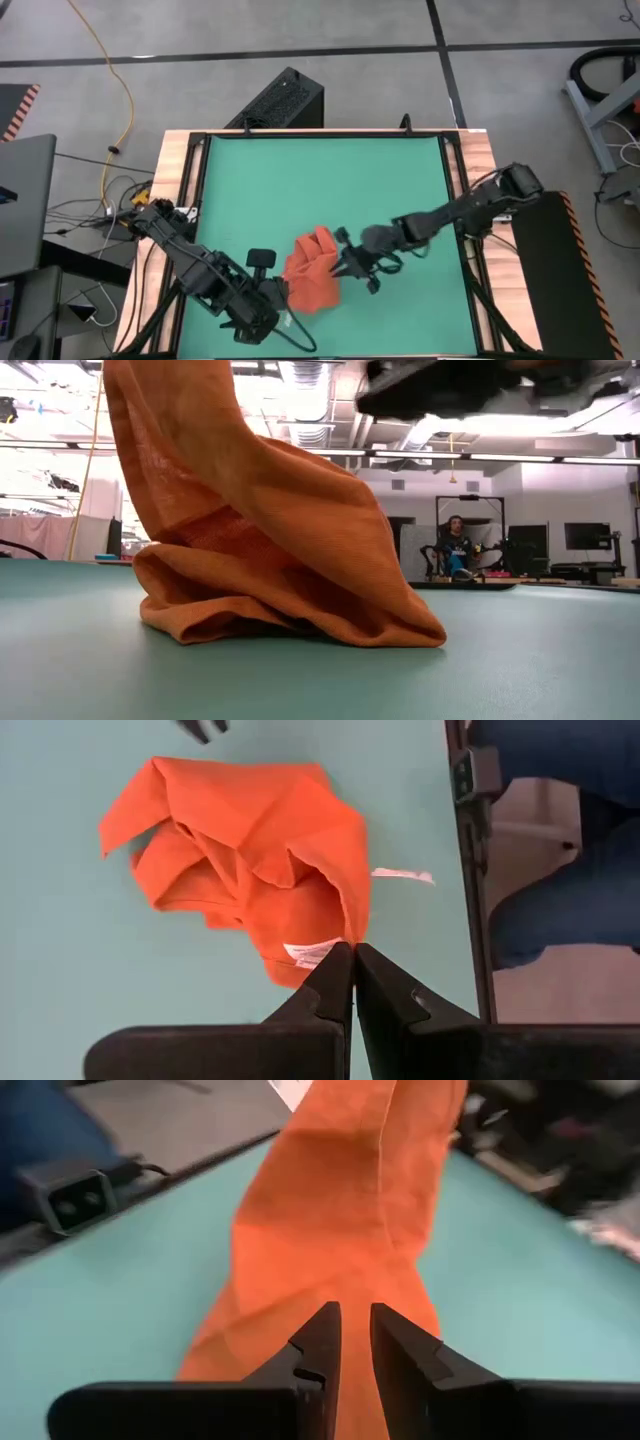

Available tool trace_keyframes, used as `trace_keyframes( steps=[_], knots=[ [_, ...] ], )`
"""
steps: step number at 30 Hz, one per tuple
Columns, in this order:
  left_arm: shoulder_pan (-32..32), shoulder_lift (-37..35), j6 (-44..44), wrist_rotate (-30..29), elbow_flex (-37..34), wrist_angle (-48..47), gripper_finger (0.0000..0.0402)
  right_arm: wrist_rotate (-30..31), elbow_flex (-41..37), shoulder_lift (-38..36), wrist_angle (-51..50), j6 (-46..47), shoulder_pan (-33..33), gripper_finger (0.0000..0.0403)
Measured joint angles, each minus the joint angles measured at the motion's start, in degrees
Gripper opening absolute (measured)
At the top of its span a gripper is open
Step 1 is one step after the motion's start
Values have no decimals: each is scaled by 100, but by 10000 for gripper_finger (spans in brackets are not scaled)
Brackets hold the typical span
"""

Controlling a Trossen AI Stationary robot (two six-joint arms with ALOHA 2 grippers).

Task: Roll towel
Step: Roll the orange microfiber towel

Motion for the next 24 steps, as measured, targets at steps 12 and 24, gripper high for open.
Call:
trace_keyframes(
  steps=[12,24],
  knots=[
    [-261,0,-40,-301,0,-13,0,-1212,2763,1513,-3024,-1377,-812,190],
    [-264,0,-40,-339,0,-104,0,-1774,4224,2456,-4871,-2141,-1033,242]
  ],
)
